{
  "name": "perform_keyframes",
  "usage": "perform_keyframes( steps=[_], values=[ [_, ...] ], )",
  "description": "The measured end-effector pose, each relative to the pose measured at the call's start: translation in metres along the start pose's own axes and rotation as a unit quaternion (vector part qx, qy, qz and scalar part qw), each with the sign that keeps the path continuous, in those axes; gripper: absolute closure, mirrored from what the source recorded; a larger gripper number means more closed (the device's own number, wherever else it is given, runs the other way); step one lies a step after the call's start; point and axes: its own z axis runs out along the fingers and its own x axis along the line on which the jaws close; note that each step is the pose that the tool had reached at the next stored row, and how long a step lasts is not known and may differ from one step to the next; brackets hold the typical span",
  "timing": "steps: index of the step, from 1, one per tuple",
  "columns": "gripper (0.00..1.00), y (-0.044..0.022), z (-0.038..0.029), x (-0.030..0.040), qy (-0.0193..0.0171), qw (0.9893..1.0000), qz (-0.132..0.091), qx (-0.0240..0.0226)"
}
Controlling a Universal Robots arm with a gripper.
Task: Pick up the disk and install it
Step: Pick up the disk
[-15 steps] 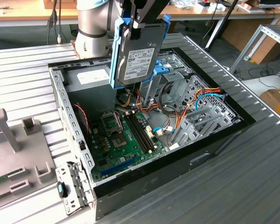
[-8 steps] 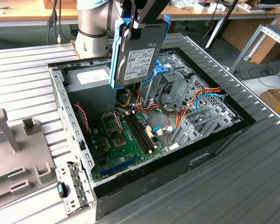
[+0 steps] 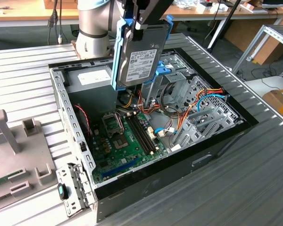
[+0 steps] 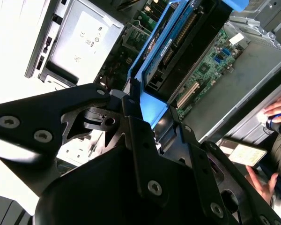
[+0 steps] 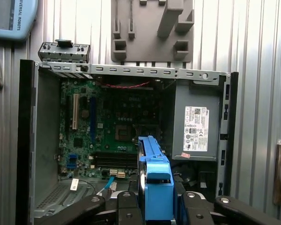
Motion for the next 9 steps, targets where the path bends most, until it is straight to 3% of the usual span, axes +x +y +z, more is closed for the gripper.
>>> perform_keyframes(
  steps=[9],
  values=[
    [0.64, 0.0001, -0.0001, 0.0033, 0.0000, 1.0000, 0.000, 0.0000]
  ],
)
